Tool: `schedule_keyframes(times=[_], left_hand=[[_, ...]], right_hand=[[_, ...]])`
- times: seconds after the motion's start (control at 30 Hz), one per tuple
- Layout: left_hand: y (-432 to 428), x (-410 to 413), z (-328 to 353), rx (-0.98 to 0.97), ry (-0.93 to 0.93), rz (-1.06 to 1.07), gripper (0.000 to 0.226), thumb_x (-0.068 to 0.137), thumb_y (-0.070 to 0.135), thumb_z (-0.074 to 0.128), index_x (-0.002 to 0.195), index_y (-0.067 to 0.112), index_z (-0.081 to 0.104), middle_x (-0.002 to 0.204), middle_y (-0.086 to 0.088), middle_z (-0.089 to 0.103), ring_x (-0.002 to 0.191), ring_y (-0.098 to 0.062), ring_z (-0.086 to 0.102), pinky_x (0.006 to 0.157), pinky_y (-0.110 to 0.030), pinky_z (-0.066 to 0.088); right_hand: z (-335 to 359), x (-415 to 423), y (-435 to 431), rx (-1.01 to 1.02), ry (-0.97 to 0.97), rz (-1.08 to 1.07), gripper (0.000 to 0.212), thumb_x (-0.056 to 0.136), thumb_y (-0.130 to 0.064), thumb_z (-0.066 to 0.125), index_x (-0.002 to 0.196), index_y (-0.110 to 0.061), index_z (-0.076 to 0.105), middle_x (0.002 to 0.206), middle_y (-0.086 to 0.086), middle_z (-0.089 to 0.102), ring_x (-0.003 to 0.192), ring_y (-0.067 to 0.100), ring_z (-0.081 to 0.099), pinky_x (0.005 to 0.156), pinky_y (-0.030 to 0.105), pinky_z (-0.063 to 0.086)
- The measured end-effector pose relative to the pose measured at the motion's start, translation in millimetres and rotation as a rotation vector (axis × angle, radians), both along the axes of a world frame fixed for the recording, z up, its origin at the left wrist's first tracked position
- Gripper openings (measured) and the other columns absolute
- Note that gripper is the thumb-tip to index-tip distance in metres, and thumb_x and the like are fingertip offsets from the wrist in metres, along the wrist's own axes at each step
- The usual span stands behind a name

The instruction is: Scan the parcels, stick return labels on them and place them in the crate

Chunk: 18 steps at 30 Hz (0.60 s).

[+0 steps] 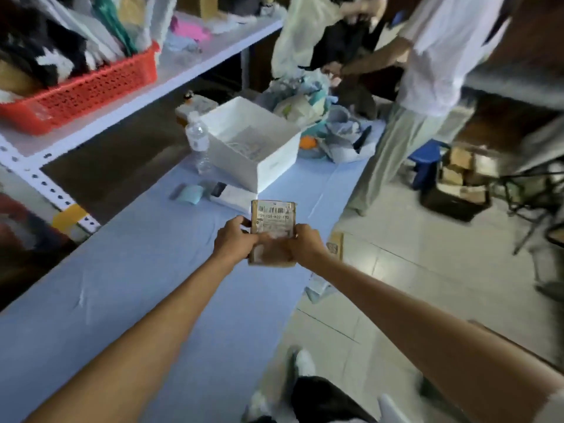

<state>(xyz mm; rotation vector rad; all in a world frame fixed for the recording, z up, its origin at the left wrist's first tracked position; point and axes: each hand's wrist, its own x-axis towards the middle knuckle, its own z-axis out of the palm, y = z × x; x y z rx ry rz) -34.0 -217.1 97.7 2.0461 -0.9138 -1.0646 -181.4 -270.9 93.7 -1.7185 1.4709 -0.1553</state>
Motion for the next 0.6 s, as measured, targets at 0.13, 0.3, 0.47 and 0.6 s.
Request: schedule_keyframes(times=[0.13, 0.3, 0.47, 0.6], left_hand=[[-57.0, -101.2, -4.8, -0.018, -0.050, -0.327, 0.036, 0.076, 0.035, 0.080, 0.101, 0.016, 0.063, 0.101, -0.010, 0.072, 0.093, -0.031, 0.067, 0.083, -0.045, 0.056], [-99.1, -254.1, -7.1, -0.055, -0.065, -0.664, 0.033, 0.077, 0.031, 0.080, 0.103, 0.017, 0.066, 0.105, -0.005, 0.071, 0.096, -0.027, 0.064, 0.084, -0.035, 0.051], [-124.7, -400.3, -13.8, -0.023, -0.049, -0.914, 0.028, 0.078, 0.029, 0.079, 0.099, 0.014, 0.068, 0.101, -0.006, 0.072, 0.097, -0.027, 0.065, 0.087, -0.036, 0.051], [-159.3, -496.9, -19.9, -0.009, -0.020, -0.982, 0.025, 0.078, 0.029, 0.078, 0.096, 0.015, 0.068, 0.098, -0.005, 0.072, 0.092, -0.026, 0.066, 0.084, -0.037, 0.055]], right_hand=[[2.2, -109.1, -0.4, -0.056, -0.055, -0.322, 0.031, 0.092, -0.027, 0.060, 0.113, -0.008, 0.069, 0.110, 0.016, 0.070, 0.101, 0.030, 0.066, 0.070, 0.029, 0.047], [6.9, -247.1, 16.7, -0.040, -0.071, -0.739, 0.033, 0.090, -0.031, 0.064, 0.113, -0.009, 0.067, 0.112, 0.014, 0.070, 0.101, 0.030, 0.066, 0.083, 0.032, 0.054], [3.9, -371.6, 24.3, -0.074, -0.009, -0.956, 0.029, 0.091, -0.024, 0.062, 0.114, -0.008, 0.070, 0.113, 0.016, 0.070, 0.103, 0.031, 0.066, 0.089, 0.039, 0.053], [-8.3, -460.1, -1.3, -0.072, -0.011, -1.051, 0.032, 0.092, -0.026, 0.060, 0.119, -0.012, 0.067, 0.115, 0.011, 0.069, 0.102, 0.028, 0.065, 0.090, 0.039, 0.053]])
